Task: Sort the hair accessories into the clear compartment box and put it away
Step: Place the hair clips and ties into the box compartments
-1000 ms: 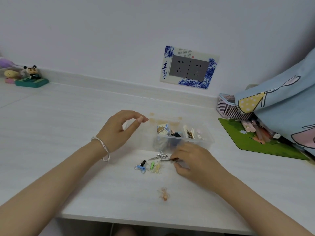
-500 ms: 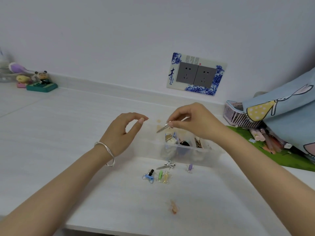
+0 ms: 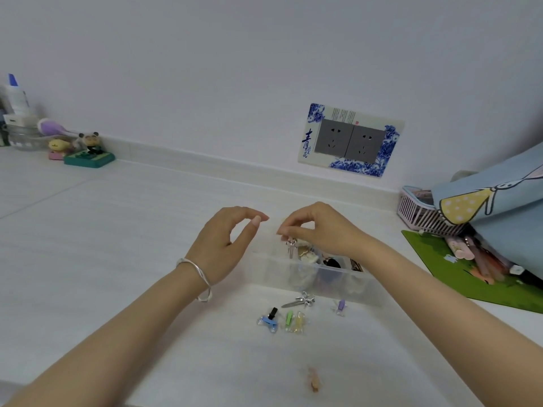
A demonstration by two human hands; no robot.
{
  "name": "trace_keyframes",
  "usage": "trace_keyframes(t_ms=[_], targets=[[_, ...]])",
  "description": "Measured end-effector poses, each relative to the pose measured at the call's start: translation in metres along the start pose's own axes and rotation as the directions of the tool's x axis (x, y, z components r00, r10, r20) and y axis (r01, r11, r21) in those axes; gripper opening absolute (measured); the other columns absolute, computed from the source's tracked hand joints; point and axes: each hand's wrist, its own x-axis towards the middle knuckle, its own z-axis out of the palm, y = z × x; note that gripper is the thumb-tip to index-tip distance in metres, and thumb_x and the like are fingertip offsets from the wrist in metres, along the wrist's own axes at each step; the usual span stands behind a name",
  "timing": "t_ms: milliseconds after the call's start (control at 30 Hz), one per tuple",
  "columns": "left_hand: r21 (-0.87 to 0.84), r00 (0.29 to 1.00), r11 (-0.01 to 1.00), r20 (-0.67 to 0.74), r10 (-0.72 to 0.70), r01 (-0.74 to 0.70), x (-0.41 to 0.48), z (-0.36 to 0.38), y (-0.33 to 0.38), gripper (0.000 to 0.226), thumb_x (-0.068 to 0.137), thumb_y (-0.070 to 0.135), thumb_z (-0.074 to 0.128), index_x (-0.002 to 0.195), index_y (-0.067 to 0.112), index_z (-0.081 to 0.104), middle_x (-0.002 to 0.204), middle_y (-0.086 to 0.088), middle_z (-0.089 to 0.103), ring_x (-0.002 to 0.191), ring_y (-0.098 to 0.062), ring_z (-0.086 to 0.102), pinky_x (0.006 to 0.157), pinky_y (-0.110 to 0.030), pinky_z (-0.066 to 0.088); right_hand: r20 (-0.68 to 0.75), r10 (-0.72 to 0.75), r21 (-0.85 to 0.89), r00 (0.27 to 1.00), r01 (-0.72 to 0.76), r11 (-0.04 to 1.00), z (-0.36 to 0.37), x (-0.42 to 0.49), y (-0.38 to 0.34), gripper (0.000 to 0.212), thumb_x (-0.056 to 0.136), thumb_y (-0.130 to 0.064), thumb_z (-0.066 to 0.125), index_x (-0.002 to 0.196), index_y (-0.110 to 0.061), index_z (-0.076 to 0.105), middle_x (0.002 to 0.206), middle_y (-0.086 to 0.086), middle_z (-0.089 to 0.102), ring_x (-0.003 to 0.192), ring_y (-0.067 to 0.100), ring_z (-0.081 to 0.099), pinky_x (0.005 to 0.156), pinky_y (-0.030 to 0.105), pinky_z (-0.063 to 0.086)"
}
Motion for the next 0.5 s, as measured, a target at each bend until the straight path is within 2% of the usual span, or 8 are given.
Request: trace_keyframes(t_ms=[133,200,267,333,367,400,433,500], targets=[[-0.002,1.0,1.0,0.014,0.002,-0.002,-0.001,0.001,0.0,0.026,0.091,0.041,0.039,0.1,0.033,0.062,0.104,0.025,0.059,0.106,0.008,0.046,0.087,-0.001,0.028,-0.064,-0.004,-0.004,0.998,0.004,1.0,-0.007,-0.013,0.0,0.021,0.092,-0.035,0.053,0.098,-0.027,0.072,0.096,-0.022,0.069,0.1,-0.005,0.059,0.094,0.026,0.043],[-0.008,0.999,1.0,0.036,-0.003,0.003,-0.001,0.001,0.0,0.026,0.091,0.041,0.039,0.1,0.034,0.062,0.105,0.024,0.06,0.106,0.008,0.046,0.086,0.0,0.027,-0.116,-0.019,0.011,0.993,0.021,1.0,-0.013,-0.026,-0.004,0.02,0.091,-0.034,0.054,0.099,-0.028,0.072,0.098,-0.021,0.069,0.098,-0.004,0.06,0.091,0.024,0.044],[-0.012,0.997,1.0,0.076,-0.006,0.007,-0.002,0.002,0.0,0.025,0.092,0.04,0.04,0.101,0.034,0.062,0.106,0.025,0.059,0.107,0.009,0.045,0.086,0.001,0.026,-0.152,-0.036,0.044,0.988,0.043,0.998,-0.015,-0.045,-0.007,0.015,0.088,-0.03,0.06,0.095,-0.028,0.073,0.091,-0.015,0.073,0.086,0.004,0.063,0.08,0.023,0.046],[-0.008,0.993,1.0,0.119,-0.004,0.005,-0.003,0.004,0.0,0.027,0.091,0.042,0.039,0.102,0.034,0.062,0.107,0.027,0.059,0.108,0.011,0.045,0.086,0.002,0.025,-0.104,-0.029,0.096,0.994,0.039,0.995,-0.012,-0.065,-0.009,0.011,0.085,-0.025,0.066,0.091,-0.025,0.075,0.077,-0.006,0.074,0.068,0.017,0.061,0.065,0.024,0.044],[-0.007,0.99,1.0,0.14,-0.002,0.003,-0.003,0.005,0.001,0.028,0.091,0.042,0.039,0.102,0.034,0.063,0.106,0.029,0.058,0.108,0.012,0.044,0.086,0.002,0.025,-0.046,-0.004,0.128,0.999,0.01,0.992,-0.008,-0.074,-0.007,0.011,0.084,-0.023,0.067,0.091,-0.024,0.075,0.069,-0.005,0.072,0.059,0.017,0.058,0.06,0.023,0.043],[-0.008,0.988,1.0,0.157,0.001,0.001,-0.004,0.006,0.001,0.027,0.092,0.042,0.039,0.102,0.034,0.063,0.106,0.03,0.057,0.109,0.012,0.043,0.086,0.003,0.024,0.022,0.029,0.135,0.999,-0.032,0.99,-0.003,-0.083,-0.005,0.012,0.084,-0.023,0.067,0.093,-0.023,0.075,0.061,-0.009,0.068,0.051,0.009,0.054,0.056,0.019,0.042],[-0.01,0.985,1.0,0.172,0.003,-0.001,-0.004,0.007,0.001,0.026,0.093,0.041,0.04,0.102,0.034,0.063,0.105,0.031,0.056,0.109,0.012,0.043,0.086,0.003,0.024,0.077,0.06,0.091,0.995,-0.067,0.994,0.004,-0.089,-0.001,0.015,0.085,-0.025,0.066,0.098,-0.025,0.073,0.055,-0.014,0.064,0.048,0.002,0.052,0.055,0.015,0.041],[-0.009,0.983,1.0,0.183,0.007,-0.006,-0.005,0.009,0.001,0.026,0.092,0.042,0.039,0.101,0.035,0.063,0.104,0.032,0.056,0.109,0.012,0.043,0.086,0.002,0.024,0.102,0.1,-0.104,0.99,-0.09,0.991,0.018,-0.097,0.008,0.022,0.086,-0.032,0.063,0.108,-0.034,0.068,0.054,-0.017,0.057,0.052,-0.001,0.051,0.055,0.013,0.037]])
